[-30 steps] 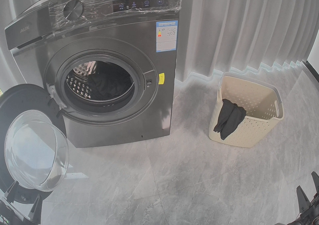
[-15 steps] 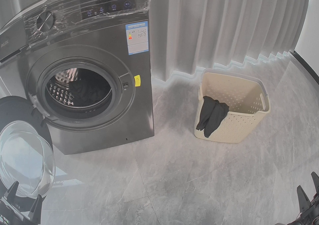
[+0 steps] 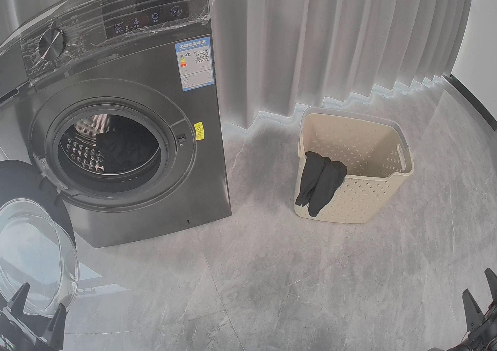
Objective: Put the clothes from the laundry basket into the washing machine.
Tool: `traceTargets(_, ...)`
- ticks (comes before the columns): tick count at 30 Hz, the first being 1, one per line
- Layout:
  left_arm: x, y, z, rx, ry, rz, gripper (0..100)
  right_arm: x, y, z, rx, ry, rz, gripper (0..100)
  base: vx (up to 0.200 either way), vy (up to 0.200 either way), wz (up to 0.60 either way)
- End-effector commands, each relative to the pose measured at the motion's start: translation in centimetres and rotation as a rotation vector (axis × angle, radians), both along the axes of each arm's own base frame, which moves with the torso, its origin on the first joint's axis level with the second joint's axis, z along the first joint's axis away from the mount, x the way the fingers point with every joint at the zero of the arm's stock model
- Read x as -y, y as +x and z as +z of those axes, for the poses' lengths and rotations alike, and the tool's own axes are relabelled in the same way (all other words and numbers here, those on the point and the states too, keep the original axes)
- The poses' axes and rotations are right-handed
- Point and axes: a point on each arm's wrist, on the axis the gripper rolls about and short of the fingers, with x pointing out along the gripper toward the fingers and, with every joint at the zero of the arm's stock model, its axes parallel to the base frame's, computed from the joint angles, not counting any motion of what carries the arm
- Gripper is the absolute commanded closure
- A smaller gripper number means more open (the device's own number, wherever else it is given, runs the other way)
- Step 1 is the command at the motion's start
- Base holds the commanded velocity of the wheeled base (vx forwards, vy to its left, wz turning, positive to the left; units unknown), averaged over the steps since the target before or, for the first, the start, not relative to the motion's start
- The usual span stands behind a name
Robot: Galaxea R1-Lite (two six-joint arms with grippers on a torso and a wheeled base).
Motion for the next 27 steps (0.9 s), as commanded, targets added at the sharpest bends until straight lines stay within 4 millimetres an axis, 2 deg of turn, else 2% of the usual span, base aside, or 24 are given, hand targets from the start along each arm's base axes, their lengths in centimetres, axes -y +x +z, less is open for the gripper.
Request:
traceTargets(1,0.01,0.14,-0.49,-0.021,0.001,0.000,0,0.00,0.08,-0.50,-0.009,0.001,0.001,0,0.000,0.000,0.00)
traceTargets(3,0.01,0.14,-0.49,-0.021,0.001,0.000,0,0.00,0.09,-0.50,-0.012,0.004,0.002,0,0.000,0.000,0.00)
traceTargets(12,0.01,0.14,-0.49,-0.021,0.001,0.000,0,0.00,0.08,-0.50,-0.011,0.007,0.003,0,0.000,0.000,-0.60)
traceTargets(27,0.02,0.15,-0.49,-0.022,0.004,-0.003,0,0.02,0.09,-0.50,-0.012,0.008,-0.005,0,0.000,-0.013,0.00)
